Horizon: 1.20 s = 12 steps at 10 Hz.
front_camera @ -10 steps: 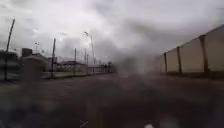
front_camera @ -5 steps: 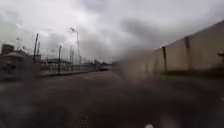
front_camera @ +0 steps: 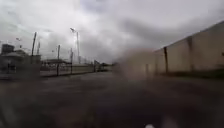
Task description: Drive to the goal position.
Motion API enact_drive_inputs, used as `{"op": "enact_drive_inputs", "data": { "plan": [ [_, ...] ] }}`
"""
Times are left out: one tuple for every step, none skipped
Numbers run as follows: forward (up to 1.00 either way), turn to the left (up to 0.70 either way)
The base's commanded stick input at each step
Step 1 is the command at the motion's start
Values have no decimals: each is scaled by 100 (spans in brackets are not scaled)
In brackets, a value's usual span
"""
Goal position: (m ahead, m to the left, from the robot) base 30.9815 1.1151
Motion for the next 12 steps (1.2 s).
{"op": "enact_drive_inputs", "data": {
  "plan": [
    [50, 2],
    [50, 2],
    [50, 2],
    [50, 2],
    [50, 2],
    [50, 2],
    [50, 2],
    [50, 2],
    [50, 2],
    [50, 2],
    [50, 2],
    [50, 2]
  ]
}}
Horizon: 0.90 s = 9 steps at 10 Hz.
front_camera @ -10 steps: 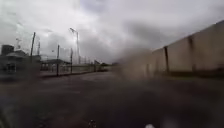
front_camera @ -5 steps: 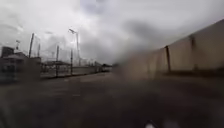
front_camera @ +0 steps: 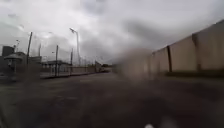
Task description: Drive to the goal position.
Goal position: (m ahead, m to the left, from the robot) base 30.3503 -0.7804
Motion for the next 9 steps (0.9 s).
{"op": "enact_drive_inputs", "data": {
  "plan": [
    [50, 2],
    [50, 2],
    [50, 2],
    [50, 2],
    [50, 2],
    [50, 2],
    [50, 2],
    [50, 2],
    [50, 2]
  ]
}}
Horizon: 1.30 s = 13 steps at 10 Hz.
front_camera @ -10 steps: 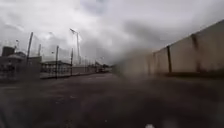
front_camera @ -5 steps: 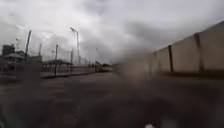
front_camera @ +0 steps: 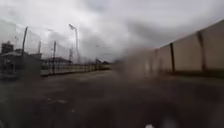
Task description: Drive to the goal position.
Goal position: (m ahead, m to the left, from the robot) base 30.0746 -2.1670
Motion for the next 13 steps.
{"op": "enact_drive_inputs", "data": {
  "plan": [
    [50, 2],
    [50, 2],
    [50, 2],
    [50, 2],
    [50, 2],
    [50, 2],
    [50, 2],
    [50, 2],
    [50, 2],
    [50, 2],
    [50, 2],
    [50, 2],
    [50, 2]
  ]
}}
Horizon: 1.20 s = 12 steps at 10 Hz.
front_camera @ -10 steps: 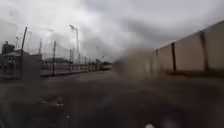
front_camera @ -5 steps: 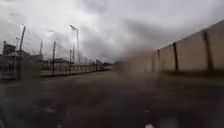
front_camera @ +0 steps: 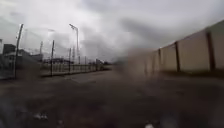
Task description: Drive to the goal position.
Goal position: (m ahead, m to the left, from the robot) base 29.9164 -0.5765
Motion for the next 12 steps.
{"op": "enact_drive_inputs", "data": {
  "plan": [
    [50, 2],
    [50, 2],
    [50, 2],
    [50, 2],
    [50, 2],
    [50, 2],
    [50, 2],
    [50, 2],
    [50, 2],
    [50, 2],
    [50, 2],
    [50, 2]
  ]
}}
